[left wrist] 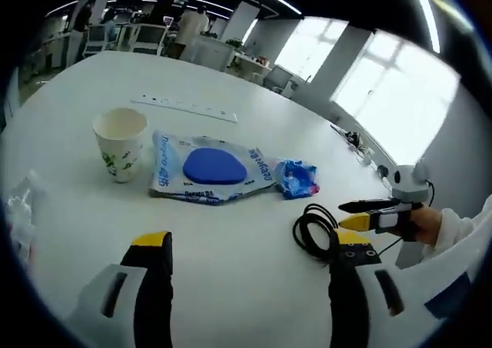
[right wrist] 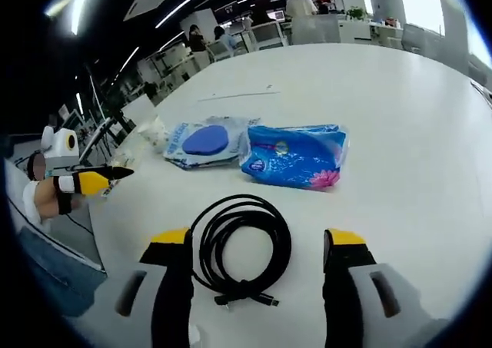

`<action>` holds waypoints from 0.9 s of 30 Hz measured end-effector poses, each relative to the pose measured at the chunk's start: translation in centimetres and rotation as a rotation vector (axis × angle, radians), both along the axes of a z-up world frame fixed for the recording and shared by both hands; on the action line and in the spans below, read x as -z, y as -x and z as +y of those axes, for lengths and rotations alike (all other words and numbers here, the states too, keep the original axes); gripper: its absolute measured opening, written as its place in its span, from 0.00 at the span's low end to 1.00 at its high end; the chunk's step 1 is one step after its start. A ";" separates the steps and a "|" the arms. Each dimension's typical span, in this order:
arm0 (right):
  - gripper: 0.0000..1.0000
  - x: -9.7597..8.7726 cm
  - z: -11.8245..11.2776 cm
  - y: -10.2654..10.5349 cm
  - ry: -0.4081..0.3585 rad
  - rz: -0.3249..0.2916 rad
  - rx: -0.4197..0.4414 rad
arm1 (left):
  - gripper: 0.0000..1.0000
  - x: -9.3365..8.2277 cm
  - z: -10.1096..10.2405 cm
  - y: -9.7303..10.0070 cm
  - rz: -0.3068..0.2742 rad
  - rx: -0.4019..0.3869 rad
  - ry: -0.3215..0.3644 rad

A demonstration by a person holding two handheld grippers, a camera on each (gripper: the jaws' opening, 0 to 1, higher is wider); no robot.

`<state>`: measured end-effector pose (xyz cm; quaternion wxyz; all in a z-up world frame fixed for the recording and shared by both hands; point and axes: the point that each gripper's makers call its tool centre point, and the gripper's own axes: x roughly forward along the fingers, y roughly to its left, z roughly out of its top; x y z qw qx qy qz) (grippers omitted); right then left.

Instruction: Arrange the tabletop items into an orderly group along one side of the table until the central work area is clear of visible clutter.

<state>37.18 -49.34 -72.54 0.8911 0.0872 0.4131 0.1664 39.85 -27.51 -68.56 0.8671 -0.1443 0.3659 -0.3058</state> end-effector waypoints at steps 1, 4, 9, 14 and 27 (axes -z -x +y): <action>0.63 0.3 0.0 0.1 0.003 0.006 0.003 | 0.84 0.1 0.3 0.2 0.001 -0.005 0.004; 0.56 1.1 -0.1 0.2 0.008 0.023 0.010 | 0.82 0.4 1.0 0.7 0.020 -0.029 0.013; 0.47 2.8 -0.4 0.8 0.045 0.067 0.009 | 0.79 1.0 2.9 1.2 0.055 -0.101 0.030; 0.36 3.9 -0.1 1.1 0.093 0.086 -0.036 | 0.78 1.4 3.8 1.8 0.081 -0.138 0.057; 0.03 3.5 -1.3 1.0 0.012 0.147 0.101 | 0.75 2.3 3.9 2.4 0.127 -0.146 0.064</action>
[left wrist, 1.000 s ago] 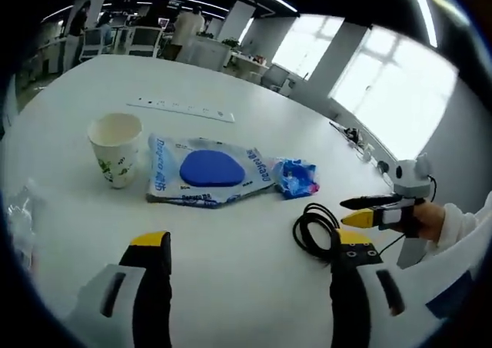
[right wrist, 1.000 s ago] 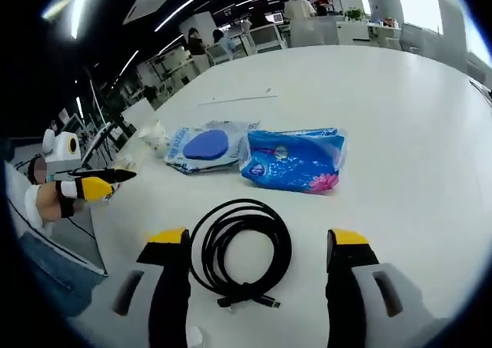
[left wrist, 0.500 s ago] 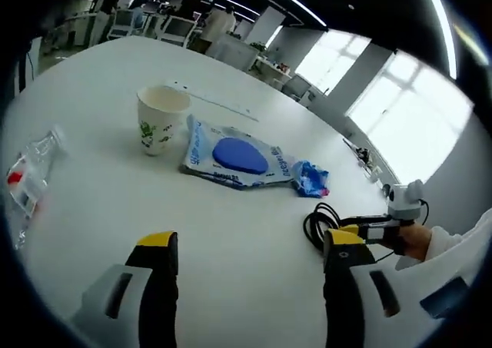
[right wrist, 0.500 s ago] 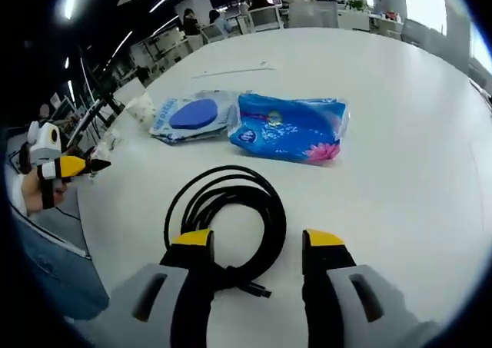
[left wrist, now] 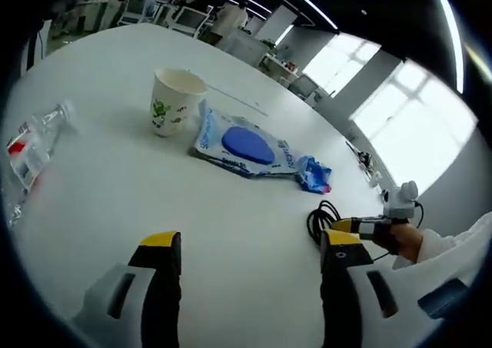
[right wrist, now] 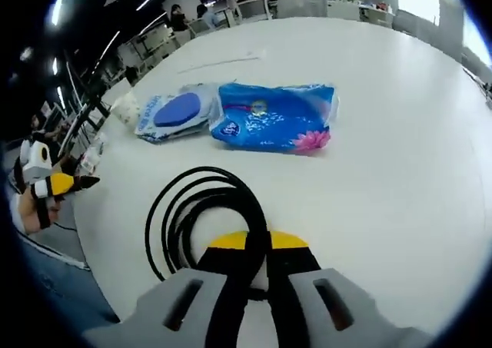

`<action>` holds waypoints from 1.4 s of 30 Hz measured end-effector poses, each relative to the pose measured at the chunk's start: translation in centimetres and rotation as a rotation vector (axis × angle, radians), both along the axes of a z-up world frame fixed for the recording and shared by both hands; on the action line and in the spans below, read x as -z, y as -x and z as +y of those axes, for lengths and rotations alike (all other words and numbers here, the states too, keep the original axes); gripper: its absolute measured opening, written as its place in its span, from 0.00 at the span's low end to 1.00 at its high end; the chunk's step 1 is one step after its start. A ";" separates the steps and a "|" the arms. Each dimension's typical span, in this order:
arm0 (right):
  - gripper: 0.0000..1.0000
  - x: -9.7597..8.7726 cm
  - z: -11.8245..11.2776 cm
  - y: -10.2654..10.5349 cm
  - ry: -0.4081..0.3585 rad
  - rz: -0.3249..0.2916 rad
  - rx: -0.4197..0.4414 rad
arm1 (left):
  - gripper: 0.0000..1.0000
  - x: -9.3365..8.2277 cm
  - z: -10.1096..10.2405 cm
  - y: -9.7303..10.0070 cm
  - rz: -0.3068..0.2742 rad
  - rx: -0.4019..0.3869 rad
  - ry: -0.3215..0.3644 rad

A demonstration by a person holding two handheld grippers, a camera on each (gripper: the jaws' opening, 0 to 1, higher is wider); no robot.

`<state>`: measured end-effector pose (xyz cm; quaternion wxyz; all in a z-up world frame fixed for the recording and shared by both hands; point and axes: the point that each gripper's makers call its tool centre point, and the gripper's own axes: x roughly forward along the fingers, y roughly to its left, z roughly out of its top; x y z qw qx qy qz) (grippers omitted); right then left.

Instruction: Arrange the tabletop items into an orderly group along one side of the table until the central work area is clear of visible clutter.

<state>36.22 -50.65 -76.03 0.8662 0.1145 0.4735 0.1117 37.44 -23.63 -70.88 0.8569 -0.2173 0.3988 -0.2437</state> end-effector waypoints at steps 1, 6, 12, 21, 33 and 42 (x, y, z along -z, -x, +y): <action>0.02 -0.1 0.0 0.1 -0.008 0.001 0.007 | 0.74 0.0 0.1 0.0 0.001 -0.004 0.000; 0.01 -0.6 0.4 0.4 -0.110 -0.002 0.087 | 0.74 0.2 0.9 -0.1 0.010 -0.038 0.007; 0.00 -2.3 0.8 0.2 -0.321 -0.020 0.225 | 0.74 0.6 0.8 0.2 0.025 -0.035 0.010; 0.00 -5.4 1.8 -0.1 -0.537 -0.064 0.354 | 0.74 0.6 0.7 0.3 0.025 -0.028 0.011; 0.00 -4.9 -1.5 -1.6 -0.495 -0.073 0.446 | 0.75 0.6 0.6 0.3 0.028 -0.032 0.018; 0.00 -2.8 -0.9 -1.1 -0.466 -0.021 0.487 | 0.74 0.7 1.0 0.2 0.037 -0.050 0.028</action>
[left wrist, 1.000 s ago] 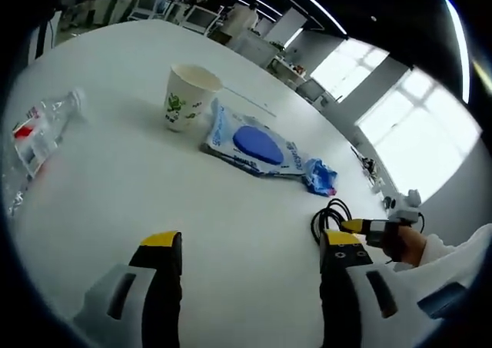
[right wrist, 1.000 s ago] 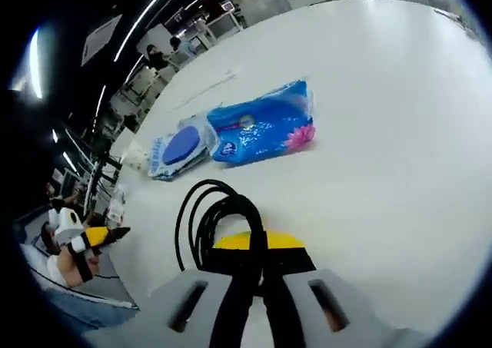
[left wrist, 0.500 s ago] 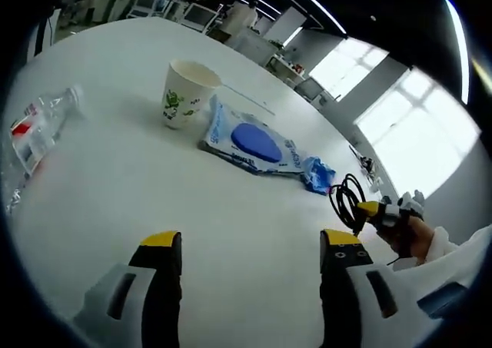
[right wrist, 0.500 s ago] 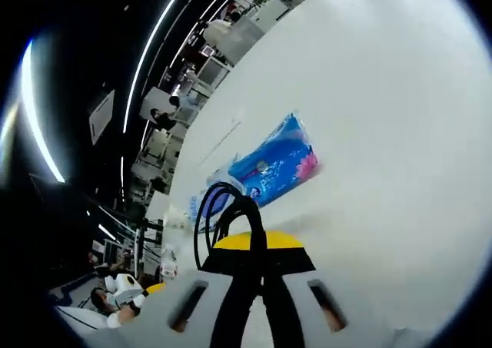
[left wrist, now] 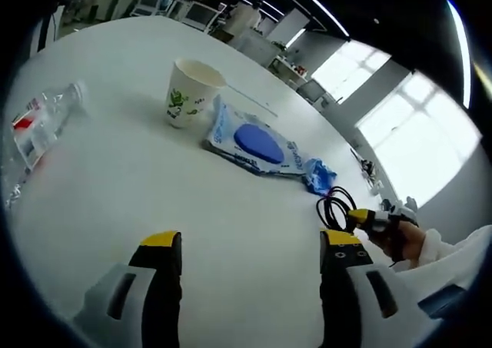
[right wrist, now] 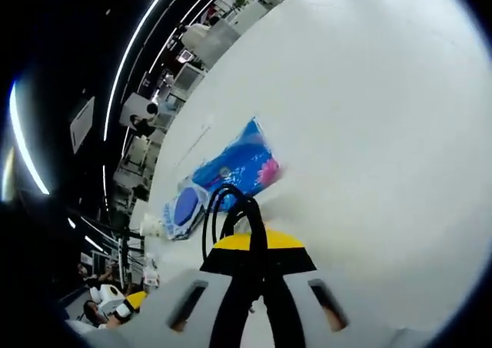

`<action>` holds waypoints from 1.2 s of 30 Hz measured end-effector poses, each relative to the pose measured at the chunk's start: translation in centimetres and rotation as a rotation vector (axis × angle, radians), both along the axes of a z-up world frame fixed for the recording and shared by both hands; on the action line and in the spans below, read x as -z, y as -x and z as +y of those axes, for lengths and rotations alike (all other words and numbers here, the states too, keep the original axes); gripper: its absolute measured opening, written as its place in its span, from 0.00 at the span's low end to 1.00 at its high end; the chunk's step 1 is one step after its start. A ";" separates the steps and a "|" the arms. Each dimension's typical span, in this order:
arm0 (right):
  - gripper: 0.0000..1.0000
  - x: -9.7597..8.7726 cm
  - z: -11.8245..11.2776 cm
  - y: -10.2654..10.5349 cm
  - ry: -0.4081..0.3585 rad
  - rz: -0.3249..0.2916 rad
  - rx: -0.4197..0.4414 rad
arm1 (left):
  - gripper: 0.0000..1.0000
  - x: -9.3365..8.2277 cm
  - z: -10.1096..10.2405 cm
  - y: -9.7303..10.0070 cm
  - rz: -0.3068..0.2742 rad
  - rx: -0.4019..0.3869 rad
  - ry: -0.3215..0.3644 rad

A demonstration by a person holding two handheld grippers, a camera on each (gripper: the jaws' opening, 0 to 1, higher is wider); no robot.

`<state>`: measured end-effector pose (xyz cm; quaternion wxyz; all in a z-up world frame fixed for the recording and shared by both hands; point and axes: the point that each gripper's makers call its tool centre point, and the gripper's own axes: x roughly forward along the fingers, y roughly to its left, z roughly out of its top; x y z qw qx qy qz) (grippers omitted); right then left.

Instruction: Arrange the tabletop items into an orderly group along one side of the table until the central work area is clear of visible clutter.

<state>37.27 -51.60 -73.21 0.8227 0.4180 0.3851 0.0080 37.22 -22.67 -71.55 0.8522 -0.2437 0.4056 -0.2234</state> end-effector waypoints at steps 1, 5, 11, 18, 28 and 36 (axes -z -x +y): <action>0.00 0.3 0.0 0.0 -0.003 0.008 0.003 | 0.74 0.0 0.0 0.0 0.001 -0.001 -0.001; 0.00 0.8 -0.3 0.0 -0.010 0.020 0.027 | 0.74 0.1 -0.1 0.1 0.005 0.000 0.006; 0.01 2.2 -0.4 0.3 0.006 0.050 0.021 | 0.75 0.1 -0.2 0.1 0.008 0.007 0.008; 0.02 2.3 -0.1 0.7 0.032 0.048 -0.014 | 0.76 0.2 -0.1 0.4 0.009 0.016 0.002; 0.07 2.0 -0.3 0.5 0.086 0.031 -0.043 | 0.75 0.4 -0.4 0.8 0.026 0.024 0.021; 0.18 1.5 -0.7 0.6 0.151 -0.012 -0.049 | 0.76 0.2 -0.6 0.9 0.026 0.027 0.025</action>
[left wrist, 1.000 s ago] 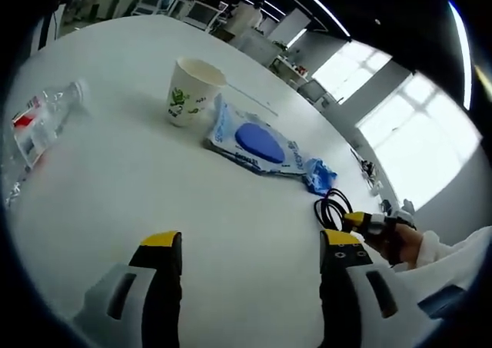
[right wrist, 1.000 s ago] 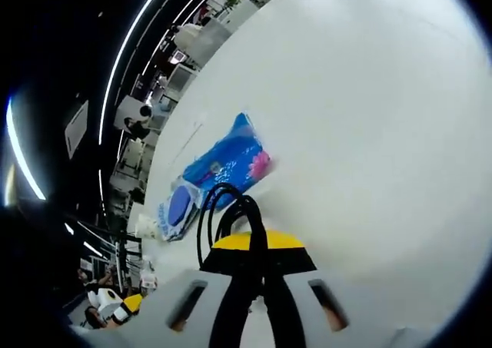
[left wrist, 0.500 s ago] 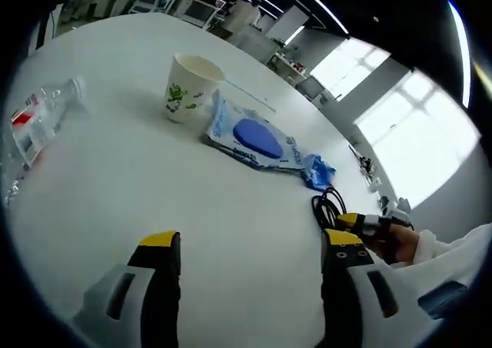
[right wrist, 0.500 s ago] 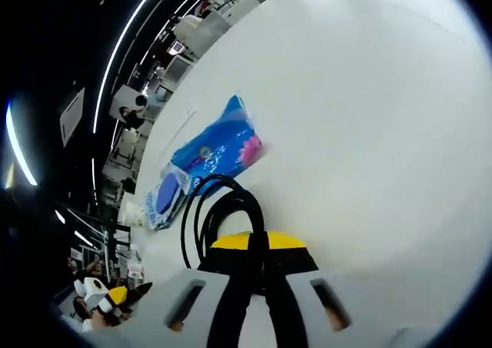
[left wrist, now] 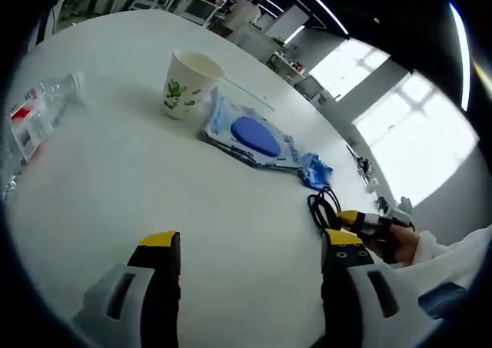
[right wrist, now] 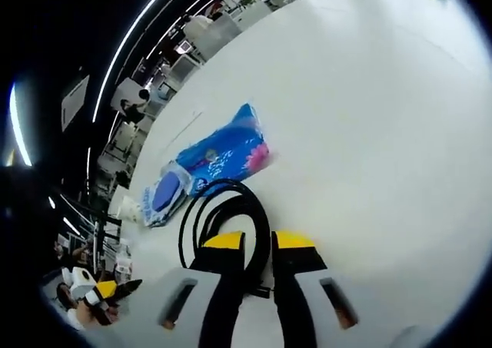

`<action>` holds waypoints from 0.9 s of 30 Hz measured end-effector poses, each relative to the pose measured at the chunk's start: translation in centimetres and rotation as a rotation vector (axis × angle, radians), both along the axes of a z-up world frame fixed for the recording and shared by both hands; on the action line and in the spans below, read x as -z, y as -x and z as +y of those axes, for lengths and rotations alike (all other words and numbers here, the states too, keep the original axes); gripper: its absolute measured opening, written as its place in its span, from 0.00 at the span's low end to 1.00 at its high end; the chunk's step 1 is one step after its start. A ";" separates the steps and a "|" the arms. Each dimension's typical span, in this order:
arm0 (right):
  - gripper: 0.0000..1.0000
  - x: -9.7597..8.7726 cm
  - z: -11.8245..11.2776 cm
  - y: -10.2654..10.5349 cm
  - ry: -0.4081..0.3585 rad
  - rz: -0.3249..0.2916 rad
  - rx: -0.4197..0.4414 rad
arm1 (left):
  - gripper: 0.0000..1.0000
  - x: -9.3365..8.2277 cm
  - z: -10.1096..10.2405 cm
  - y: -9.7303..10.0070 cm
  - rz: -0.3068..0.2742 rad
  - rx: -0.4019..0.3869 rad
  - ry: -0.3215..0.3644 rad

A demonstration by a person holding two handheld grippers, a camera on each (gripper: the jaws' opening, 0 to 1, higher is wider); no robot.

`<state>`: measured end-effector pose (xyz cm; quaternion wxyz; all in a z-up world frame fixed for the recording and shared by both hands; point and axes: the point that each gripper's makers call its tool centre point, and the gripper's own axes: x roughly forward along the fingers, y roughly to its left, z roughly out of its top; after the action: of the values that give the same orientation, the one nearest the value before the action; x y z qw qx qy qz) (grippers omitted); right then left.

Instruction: Arrange the tabletop items into an orderly group along one side of the table until the central work area is clear of visible clutter.

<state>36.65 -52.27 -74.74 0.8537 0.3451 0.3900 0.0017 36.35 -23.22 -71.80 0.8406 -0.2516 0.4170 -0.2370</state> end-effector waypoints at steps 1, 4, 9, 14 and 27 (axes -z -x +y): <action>0.22 -0.1 0.2 0.0 0.002 -0.008 -0.007 | 0.76 0.0 0.0 0.1 0.004 0.003 0.001; 0.31 -0.6 0.5 0.1 0.039 -0.039 -0.043 | 0.76 0.1 -0.1 0.3 0.013 0.004 0.006; 0.43 -0.9 0.7 0.2 0.103 -0.081 -0.138 | 0.76 0.0 0.1 0.4 0.009 -0.004 0.008; 0.60 -1.2 1.6 0.6 0.233 -0.109 -0.302 | 0.77 0.1 -0.3 0.8 0.008 0.000 0.016; 0.88 -3.1 2.8 1.8 0.301 -0.162 -0.421 | 0.77 0.1 -1.6 0.9 -0.030 0.068 0.002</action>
<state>34.84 -49.46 -71.60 0.9046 0.1245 0.3796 0.1488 35.45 -24.82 -71.94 0.8381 -0.2346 0.4122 -0.2694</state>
